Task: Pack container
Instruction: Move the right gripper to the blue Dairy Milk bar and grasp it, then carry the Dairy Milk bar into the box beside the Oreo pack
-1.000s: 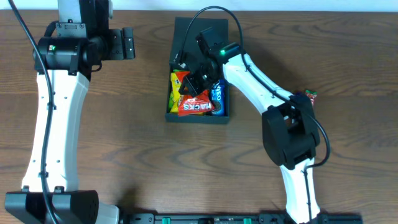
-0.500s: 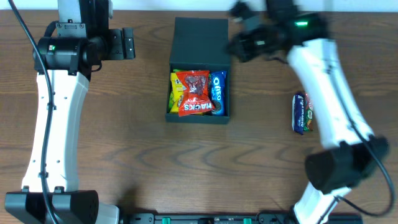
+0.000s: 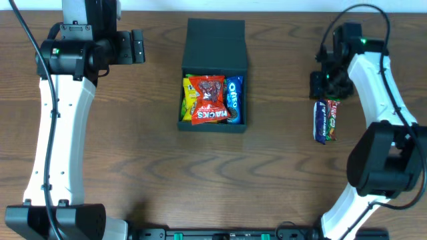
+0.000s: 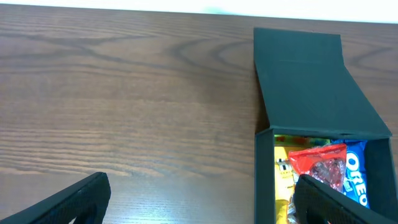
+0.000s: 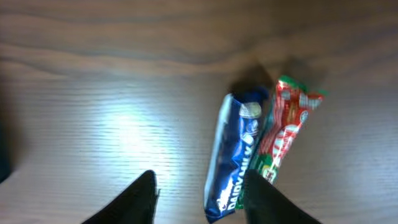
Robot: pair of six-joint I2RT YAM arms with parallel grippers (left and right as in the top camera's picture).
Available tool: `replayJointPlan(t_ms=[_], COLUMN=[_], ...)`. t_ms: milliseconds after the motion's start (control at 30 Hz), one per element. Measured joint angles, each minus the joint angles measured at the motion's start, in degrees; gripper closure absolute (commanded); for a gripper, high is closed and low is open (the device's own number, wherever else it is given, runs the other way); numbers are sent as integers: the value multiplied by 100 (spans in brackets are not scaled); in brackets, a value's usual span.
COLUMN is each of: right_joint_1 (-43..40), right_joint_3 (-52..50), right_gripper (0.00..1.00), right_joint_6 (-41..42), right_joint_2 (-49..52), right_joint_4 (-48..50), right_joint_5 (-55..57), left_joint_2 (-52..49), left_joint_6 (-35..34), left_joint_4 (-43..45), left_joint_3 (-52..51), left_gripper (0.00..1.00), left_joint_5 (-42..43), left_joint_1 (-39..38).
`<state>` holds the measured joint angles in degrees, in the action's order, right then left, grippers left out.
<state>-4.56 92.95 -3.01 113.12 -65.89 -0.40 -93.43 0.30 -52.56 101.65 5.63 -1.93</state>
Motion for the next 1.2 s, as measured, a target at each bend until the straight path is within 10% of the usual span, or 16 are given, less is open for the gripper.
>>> replayJointPlan(t_ms=[633,1200], right_joint_1=[-17,-17], right_joint_3=[-1709,-1991], right_gripper=[39,87], right_joint_6=[264,756], right_joint_2=[0,0], right_joint_4=[1467,1759], right_joint_5=[702,50], left_joint_2=[2,2], left_joint_6=[0,0], left_joint_4=[2,4], left_joint_3=[0,0], left_gripper=[5,5], left_joint_5=[0,0], left_joint_1=[0,0])
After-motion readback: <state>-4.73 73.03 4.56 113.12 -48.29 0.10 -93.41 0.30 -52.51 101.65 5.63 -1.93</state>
